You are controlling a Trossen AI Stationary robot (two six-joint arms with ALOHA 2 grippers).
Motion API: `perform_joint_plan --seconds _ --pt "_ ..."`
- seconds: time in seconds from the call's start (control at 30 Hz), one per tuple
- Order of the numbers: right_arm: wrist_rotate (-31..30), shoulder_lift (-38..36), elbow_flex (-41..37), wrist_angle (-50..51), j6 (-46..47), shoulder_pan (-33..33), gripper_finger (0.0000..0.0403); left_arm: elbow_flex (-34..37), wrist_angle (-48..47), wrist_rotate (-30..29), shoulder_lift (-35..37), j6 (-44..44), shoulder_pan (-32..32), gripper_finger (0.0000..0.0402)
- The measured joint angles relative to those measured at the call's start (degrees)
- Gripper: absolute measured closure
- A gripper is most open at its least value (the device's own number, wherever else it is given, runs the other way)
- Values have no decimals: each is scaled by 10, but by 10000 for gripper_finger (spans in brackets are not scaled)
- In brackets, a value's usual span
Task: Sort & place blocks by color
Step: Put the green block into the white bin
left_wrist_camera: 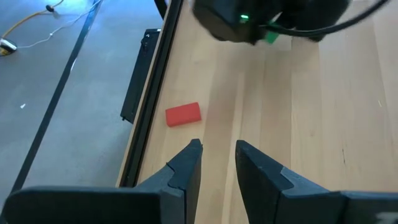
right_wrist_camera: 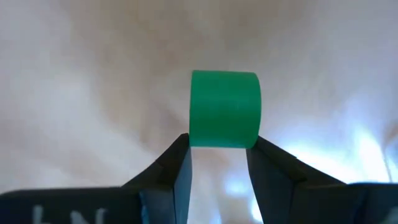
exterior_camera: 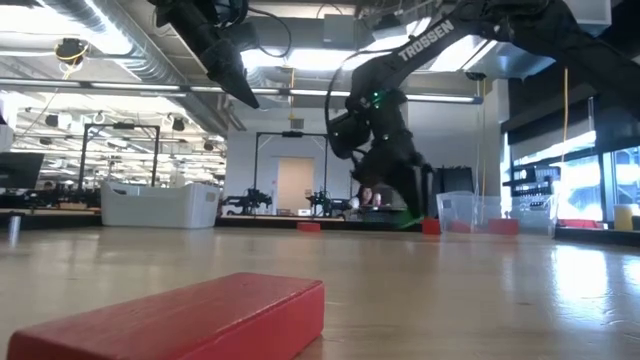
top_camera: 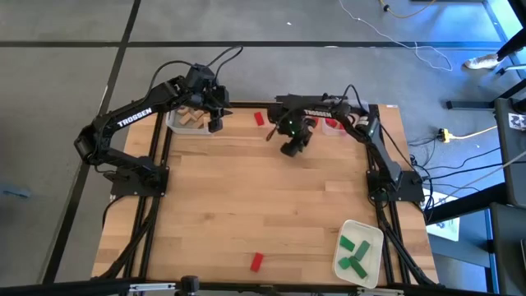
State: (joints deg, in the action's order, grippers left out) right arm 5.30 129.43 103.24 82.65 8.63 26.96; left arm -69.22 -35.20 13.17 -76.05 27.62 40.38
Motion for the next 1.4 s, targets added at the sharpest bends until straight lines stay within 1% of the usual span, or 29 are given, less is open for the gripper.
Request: perform_joint_plan --seconds 0.13,0.2,0.37,0.6,0.77,0.9,1.03,1.17,1.27,1.4 --pt "5 0 0 72 -37 -27 275 0 0 0 0 0 0 310" --pt "14 -1 1 75 -50 -42 275 0 0 0 0 0 0 310" --pt "115 -10 2 74 -47 -76 275 0 0 0 0 1 0 310" --pt "201 -22 2 74 -59 -129 275 0 -4 0 0 28 0 310" --pt "199 -53 2 73 -28 -157 275 0 -4 2 0 31 0 310" --pt "198 -93 1 73 10 -162 275 0 -4 30 0 45 0 310" --pt "154 -138 1 73 66 -166 275 0 -4 51 0 45 0 310" --pt "147 -194 -8 74 122 -171 275 0 -4 50 0 54 0 310" --pt "157 -243 -36 73 175 -177 275 0 -4 50 0 74 0 310" --pt "180 -314 -92 75 263 -198 275 0 -3 47 0 76 1 310"
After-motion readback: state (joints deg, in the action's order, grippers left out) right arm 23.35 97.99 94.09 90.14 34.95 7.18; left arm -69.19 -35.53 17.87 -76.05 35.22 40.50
